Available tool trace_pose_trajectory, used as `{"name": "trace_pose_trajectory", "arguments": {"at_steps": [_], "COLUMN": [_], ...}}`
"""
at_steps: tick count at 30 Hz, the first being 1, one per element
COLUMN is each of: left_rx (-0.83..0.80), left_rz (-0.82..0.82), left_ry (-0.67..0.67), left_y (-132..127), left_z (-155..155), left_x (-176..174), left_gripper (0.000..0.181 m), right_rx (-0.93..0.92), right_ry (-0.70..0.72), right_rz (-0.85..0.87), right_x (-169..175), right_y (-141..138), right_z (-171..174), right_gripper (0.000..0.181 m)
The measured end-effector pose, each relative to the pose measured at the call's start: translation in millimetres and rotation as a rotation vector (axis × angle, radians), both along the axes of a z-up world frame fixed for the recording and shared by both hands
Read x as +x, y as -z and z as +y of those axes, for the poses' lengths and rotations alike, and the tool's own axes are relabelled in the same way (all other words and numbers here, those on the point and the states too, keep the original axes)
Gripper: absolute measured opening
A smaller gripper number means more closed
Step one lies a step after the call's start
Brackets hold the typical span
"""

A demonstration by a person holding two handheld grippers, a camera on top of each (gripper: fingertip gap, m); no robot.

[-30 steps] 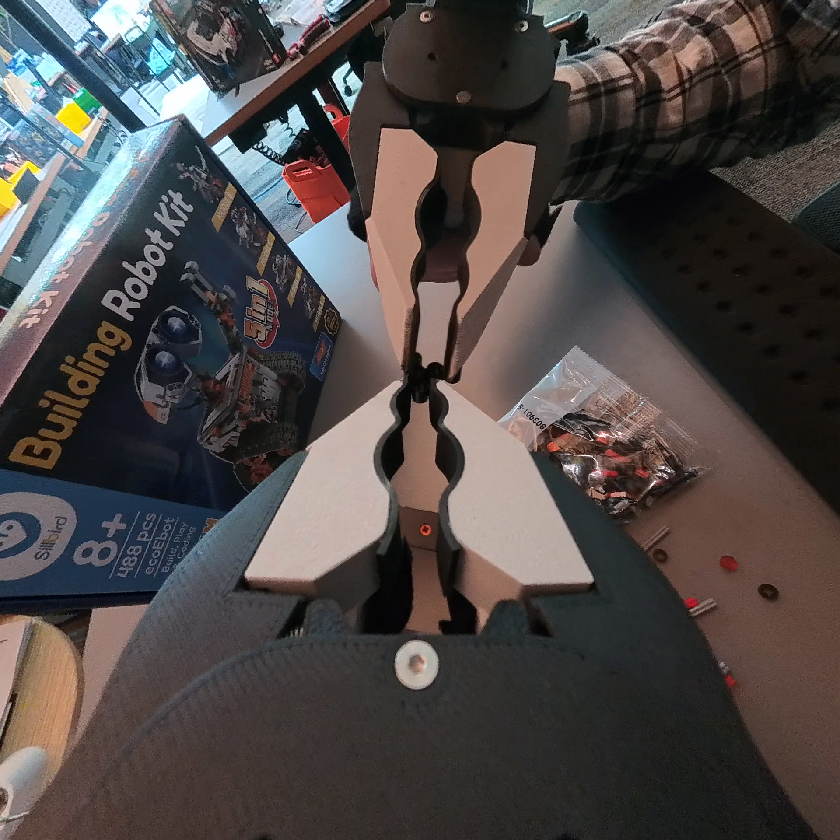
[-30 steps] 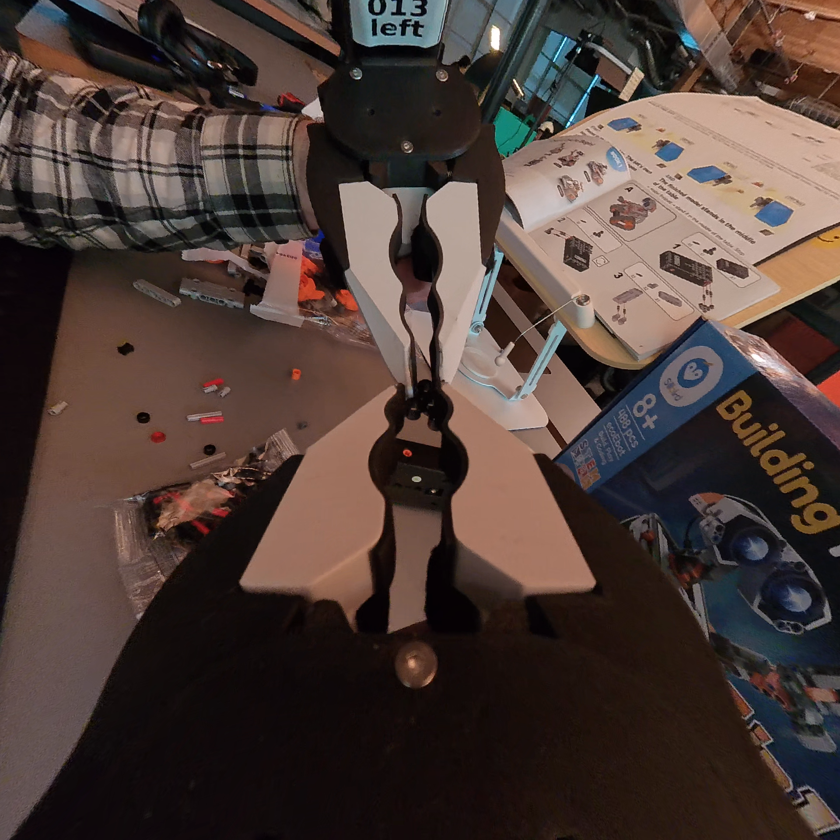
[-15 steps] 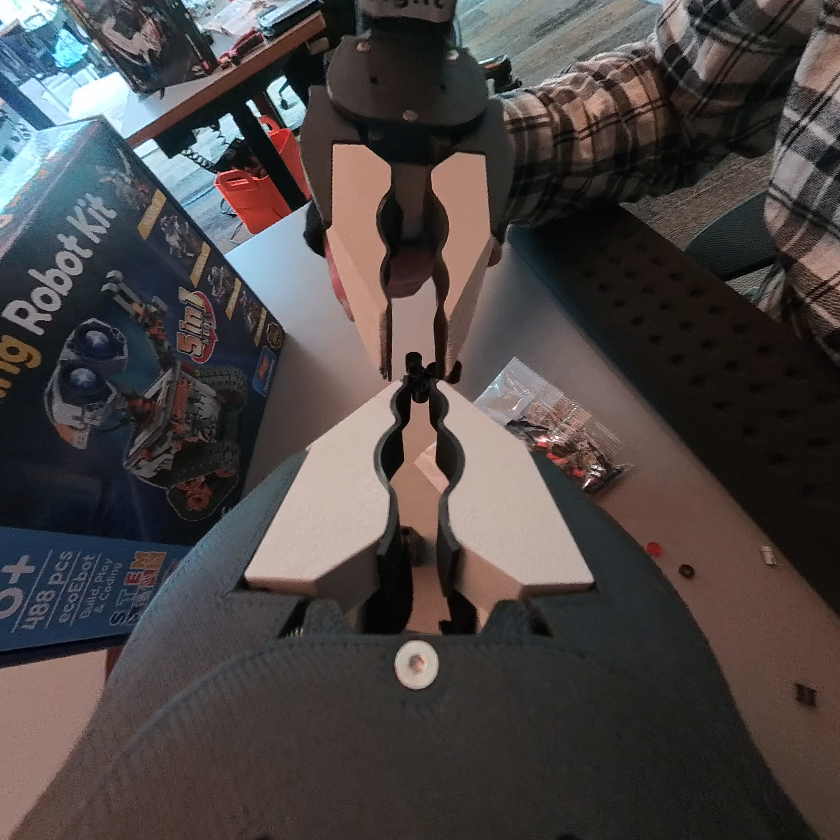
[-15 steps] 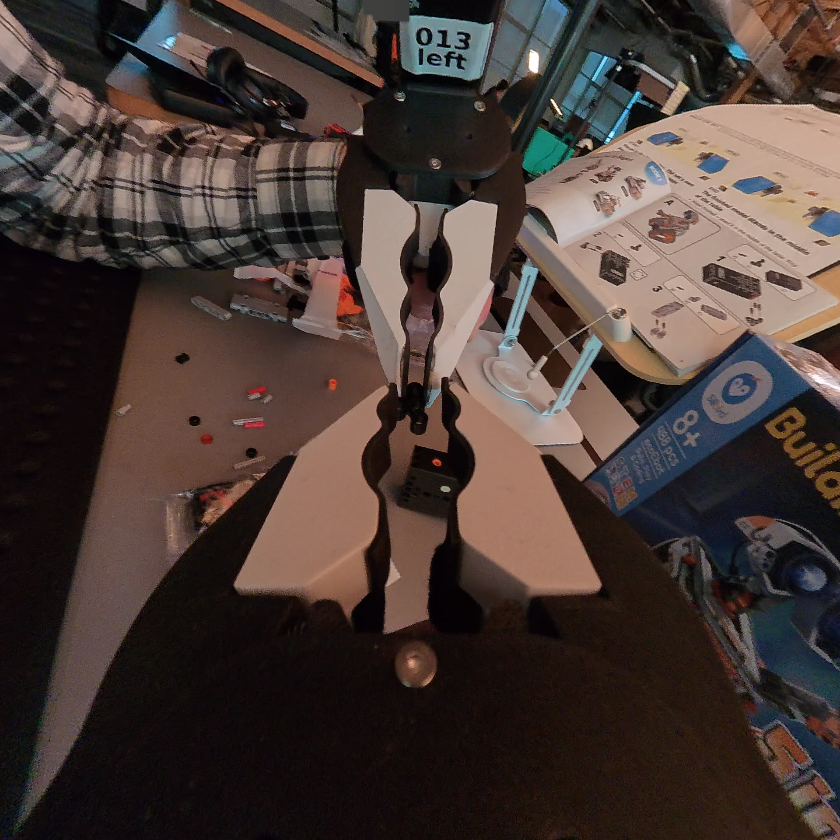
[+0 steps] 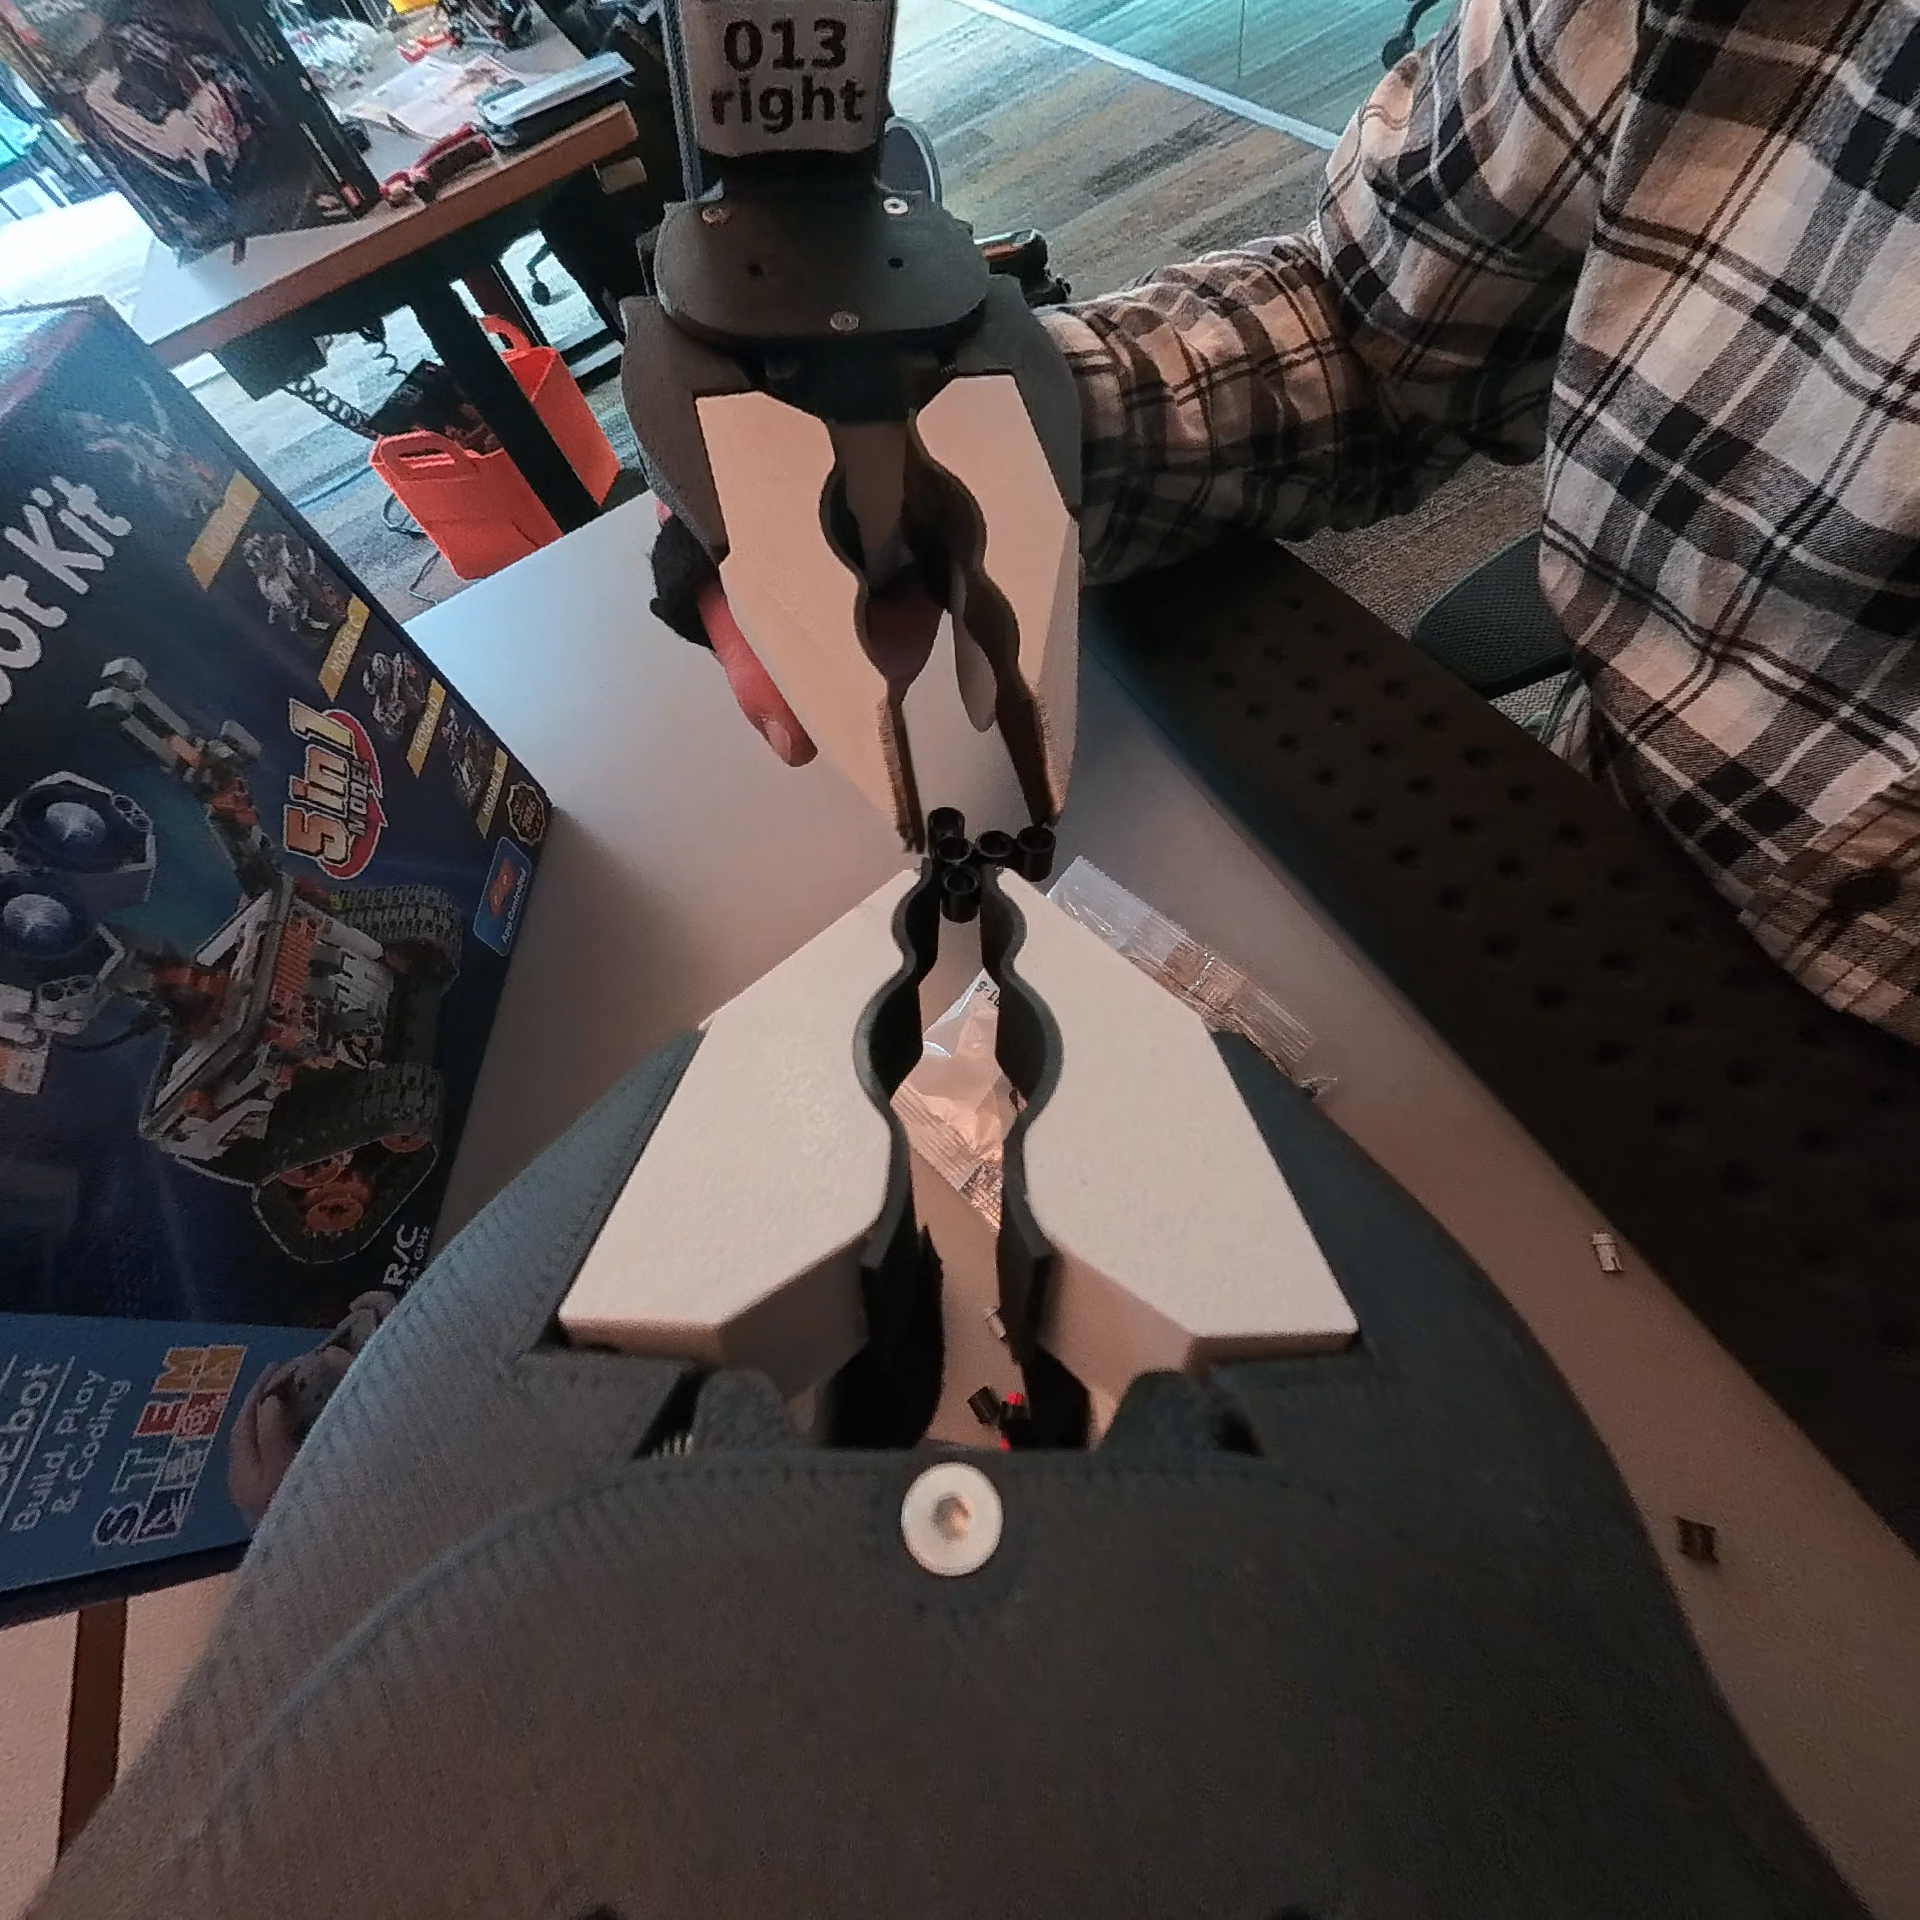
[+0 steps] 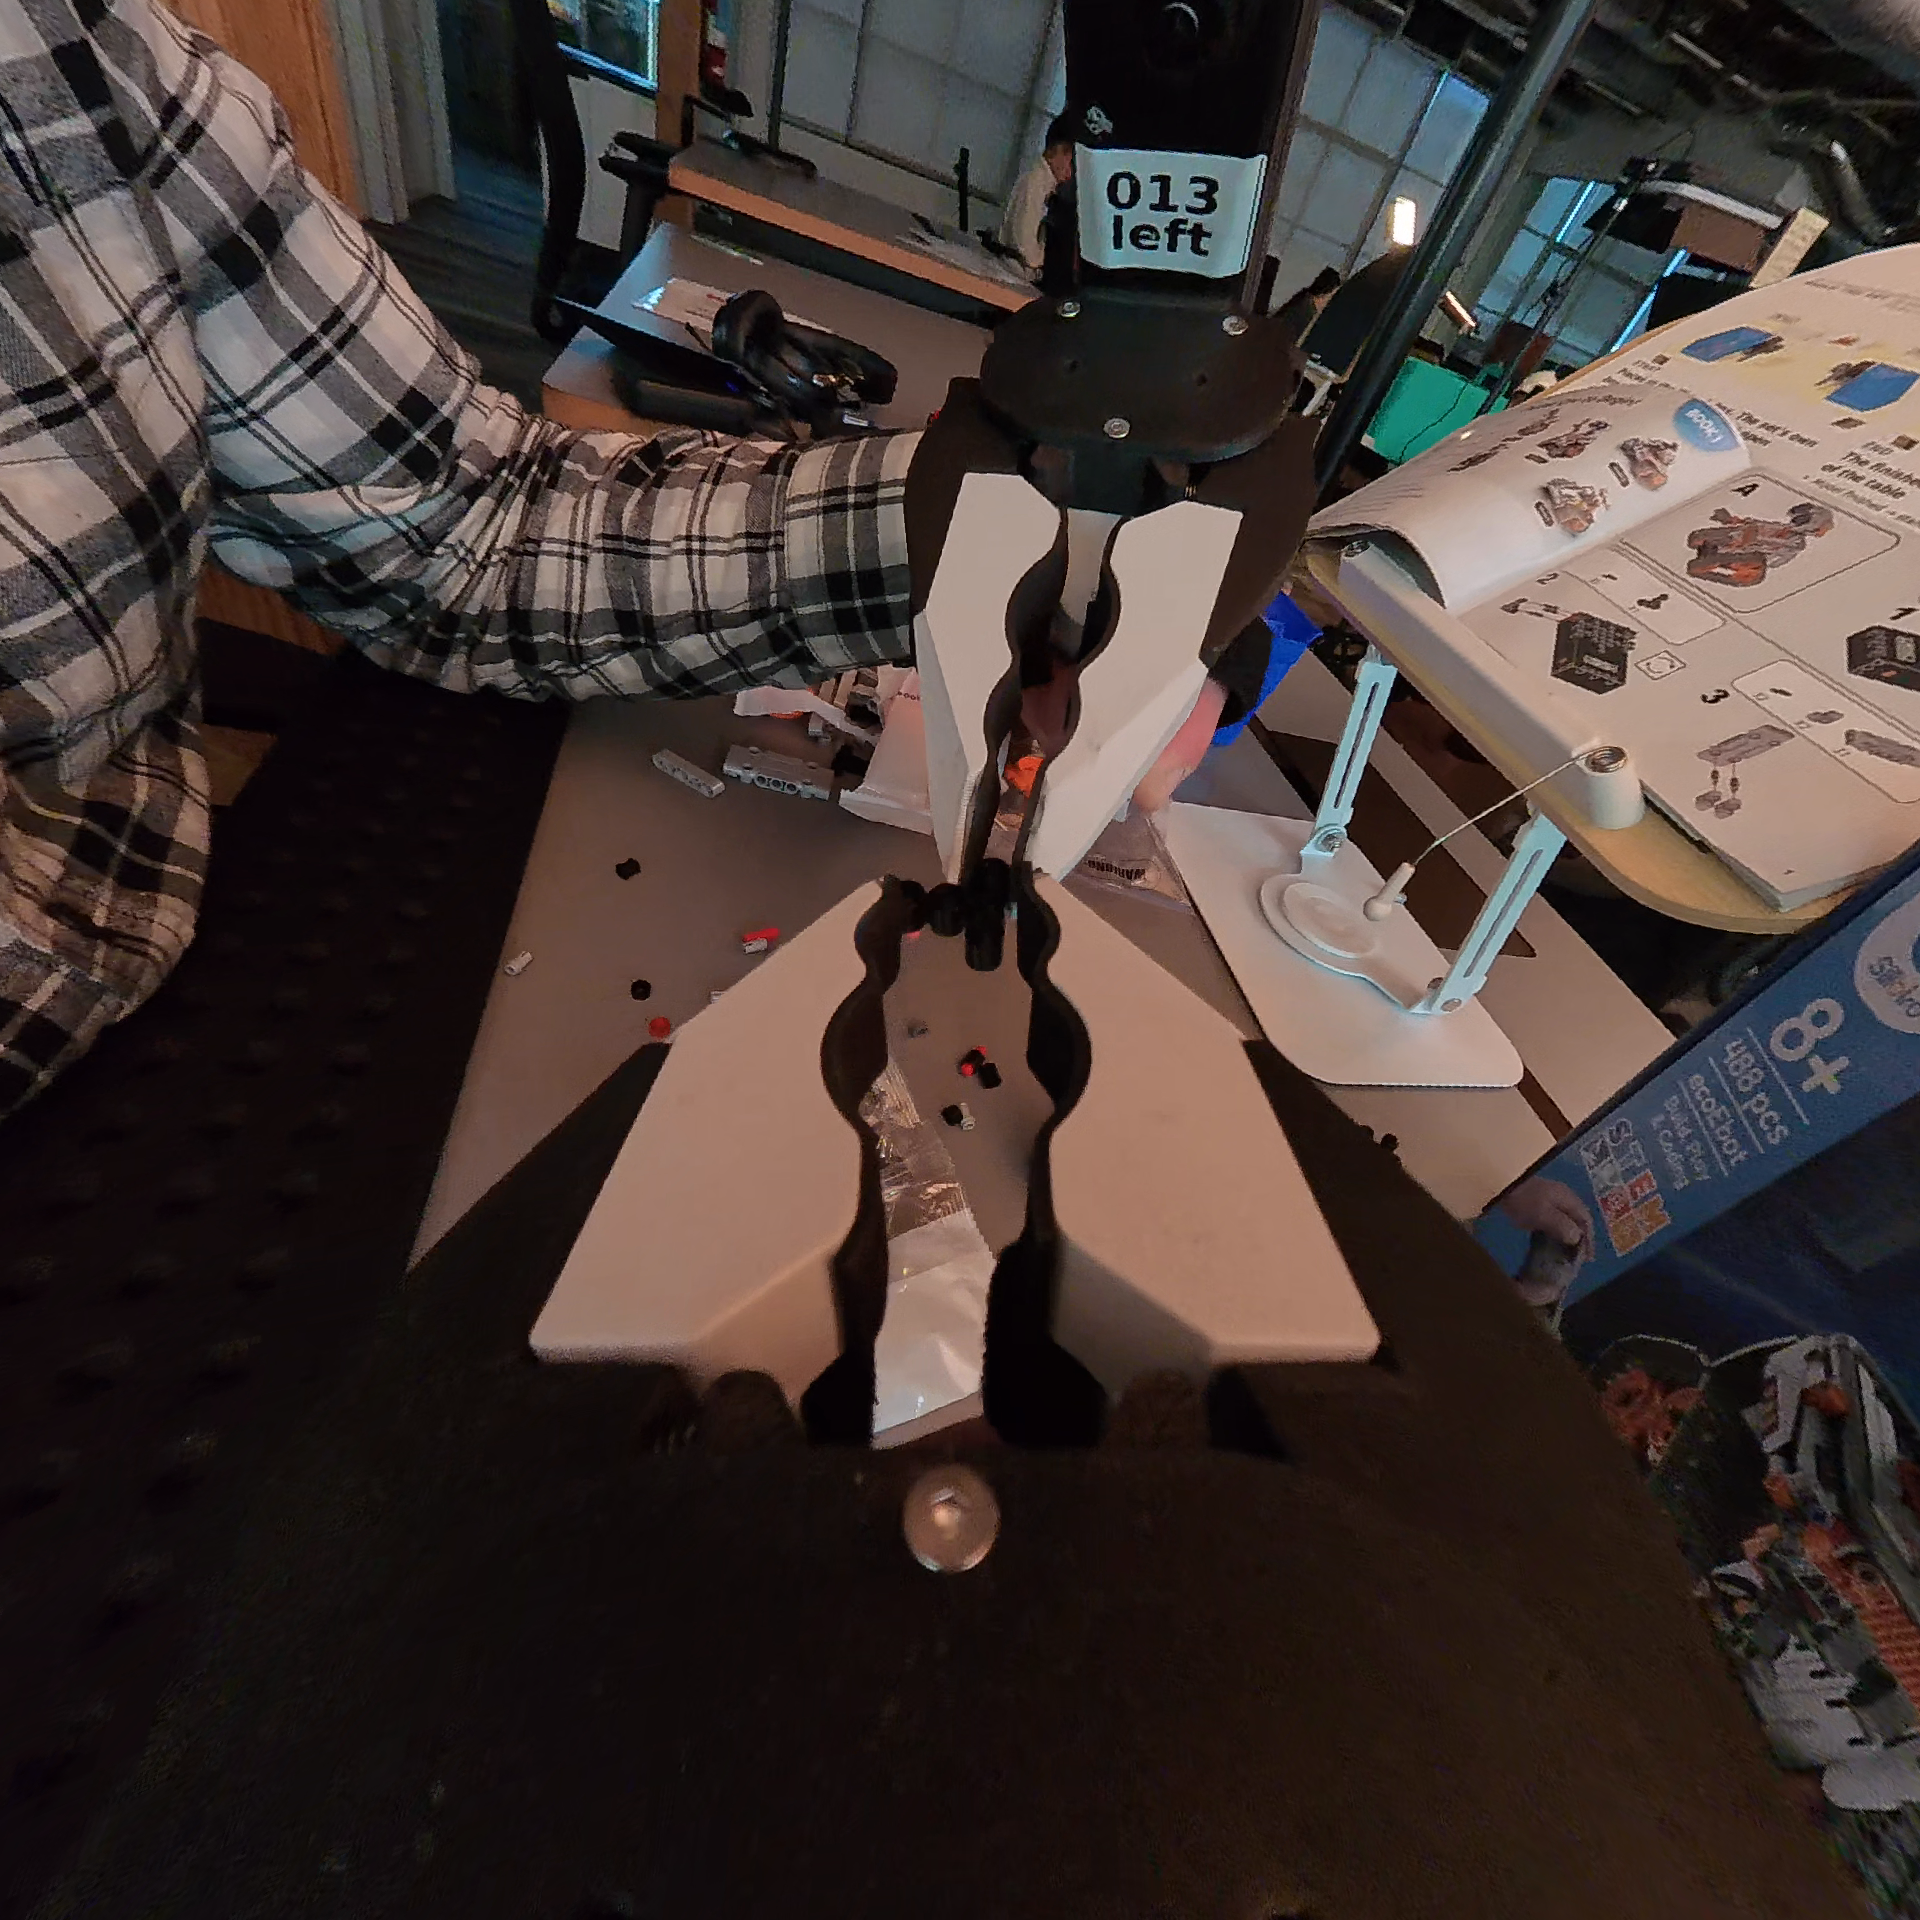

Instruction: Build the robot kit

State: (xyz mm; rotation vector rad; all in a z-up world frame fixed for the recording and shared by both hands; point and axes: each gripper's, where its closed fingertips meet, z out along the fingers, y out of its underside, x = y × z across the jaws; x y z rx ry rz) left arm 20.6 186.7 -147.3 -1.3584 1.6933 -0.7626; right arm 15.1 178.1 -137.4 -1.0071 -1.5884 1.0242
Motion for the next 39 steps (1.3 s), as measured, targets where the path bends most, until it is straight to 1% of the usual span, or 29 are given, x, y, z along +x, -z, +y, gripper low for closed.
{"name": "trace_pose_trajectory", "arguments": {"at_steps": [3, 8, 12, 17, 26, 30, 39], "left_rx": [-0.001, -0.007, -0.018, -0.029, -0.026, -0.028, -0.031], "left_rz": [0.005, -0.002, -0.011, -0.035, -0.042, -0.059, -0.074], "left_ry": [-0.001, 0.003, 0.013, 0.02, 0.008, 0.009, 0.004], "left_y": [0.8, 0.4, -0.4, -4.8, -4.3, -7.9, -11.6], "left_z": [0.1, -0.3, -2.0, -3.3, -0.2, -0.3, 1.1], "left_x": [-0.6, -0.2, 0.3, 0.1, 0.6, -0.2, -3.6], "left_gripper": [0.005, 0.005, 0.005, 0.005, 0.005, 0.005, 0.005], "right_rx": [-0.002, 0.007, -0.006, -0.04, -0.011, -0.009, 0.003], "right_ry": [-0.005, 0.002, -0.018, -0.049, 0.005, 0.032, 0.048], "right_rz": [-0.007, -0.002, -0.004, 0.006, 0.009, 0.002, 0.013], "right_x": [-0.4, -1.3, 0.1, 3.0, 0.7, 0.3, -3.5], "right_y": [2.1, 2.1, 2.4, 0.0, 0.3, 1.9, 1.8], "right_z": [-0.7, -1.2, -4.0, -7.9, -0.6, 5.0, 5.6], "right_gripper": [0.022, 0.02, 0.02, 0.028, 0.019, 0.025, 0.02]}}
